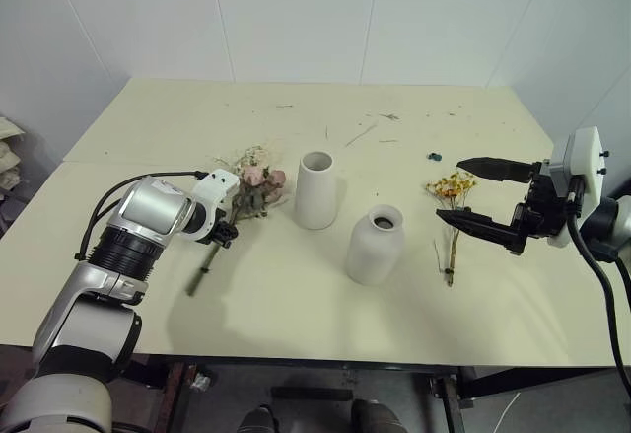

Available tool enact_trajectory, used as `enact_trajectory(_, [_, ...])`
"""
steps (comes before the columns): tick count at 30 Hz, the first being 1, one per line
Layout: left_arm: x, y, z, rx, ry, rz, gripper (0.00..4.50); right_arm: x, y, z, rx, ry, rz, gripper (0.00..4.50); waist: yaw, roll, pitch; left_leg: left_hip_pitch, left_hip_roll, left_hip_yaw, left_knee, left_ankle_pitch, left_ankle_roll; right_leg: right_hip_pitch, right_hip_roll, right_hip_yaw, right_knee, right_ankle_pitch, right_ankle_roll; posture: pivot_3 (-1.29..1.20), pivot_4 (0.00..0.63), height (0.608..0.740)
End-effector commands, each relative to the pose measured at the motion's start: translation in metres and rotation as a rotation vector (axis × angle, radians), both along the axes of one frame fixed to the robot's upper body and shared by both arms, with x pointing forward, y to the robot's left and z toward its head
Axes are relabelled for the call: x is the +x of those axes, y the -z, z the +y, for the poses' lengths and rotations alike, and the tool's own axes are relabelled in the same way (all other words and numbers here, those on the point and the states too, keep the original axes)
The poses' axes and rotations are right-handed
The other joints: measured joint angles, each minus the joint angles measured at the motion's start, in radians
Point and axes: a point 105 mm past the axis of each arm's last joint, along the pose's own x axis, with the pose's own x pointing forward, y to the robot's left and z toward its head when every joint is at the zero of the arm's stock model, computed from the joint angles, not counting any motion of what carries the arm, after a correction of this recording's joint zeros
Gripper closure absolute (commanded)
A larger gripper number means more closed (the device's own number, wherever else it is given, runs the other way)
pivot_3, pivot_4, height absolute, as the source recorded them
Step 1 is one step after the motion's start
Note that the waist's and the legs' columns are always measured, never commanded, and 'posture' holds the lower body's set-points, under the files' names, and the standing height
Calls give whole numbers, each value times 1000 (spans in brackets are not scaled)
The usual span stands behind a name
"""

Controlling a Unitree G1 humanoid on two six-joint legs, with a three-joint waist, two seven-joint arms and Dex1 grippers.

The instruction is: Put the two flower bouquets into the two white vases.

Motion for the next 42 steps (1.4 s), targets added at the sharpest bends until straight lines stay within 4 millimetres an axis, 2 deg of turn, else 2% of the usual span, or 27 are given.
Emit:
enact_trajectory(1, [3,-6,-3,-26,11,-37,4438,-7,-14,-2,-7,19,-72,0,0,0,0,0,0,0,0,0,0,0,0,0,0,0,0,0,150,740])
enact_trajectory(6, [22,-33,-11,-117,63,-265,4438,-7,-14,-4,9,43,-83,0,2,0,0,0,0,0,0,0,0,0,0,0,0,0,0,0,150,740])
enact_trajectory(10, [47,-76,-7,-216,20,-593,4438,-9,-15,-5,17,61,-95,0,3,0,0,-1,0,0,1,0,0,0,0,0,0,0,0,0,150,740])
enact_trajectory(13, [61,-101,-1,-239,-17,-783,4438,-11,-16,-6,27,72,-104,0,2,0,0,-1,0,0,2,0,0,0,0,0,0,1,1,0,150,740])
enact_trajectory(17, [70,-118,0,-248,-20,-917,4438,-13,-16,-7,35,86,-114,0,3,0,0,-1,-1,0,3,0,0,0,-1,0,0,2,2,0,150,740])
enact_trajectory(19, [72,-130,-12,-317,27,-993,4438,-15,-14,-6,43,94,-116,0,4,0,0,-1,-1,0,4,0,0,1,-1,0,0,2,3,0,150,740])
enact_trajectory(22, [65,-164,-42,-521,140,-1161,4438,-19,-12,-7,57,120,-123,0,17,0,0,-2,-1,0,4,0,0,1,-1,0,-1,2,3,0,150,740])
enact_trajectory(26, [45,-191,-68,-775,330,-1297,4438,-25,-11,-7,67,142,-133,0,28,-1,0,-3,-2,0,5,0,0,1,-1,0,-3,3,5,0,150,740])
enact_trajectory(34, [38,-210,-87,-1107,374,-1274,4438,-38,-9,-10,84,199,-141,0,24,-1,0,-2,-2,1,6,-1,1,2,-1,0,-4,4,5,0,150,740])
enact_trajectory(42, [30,-202,-107,-1194,506,-1177,4438,-46,-6,-11,90,237,-137,0,27,-1,0,-2,-2,1,8,-1,1,3,-1,0,-4,4,6,0,150,740])
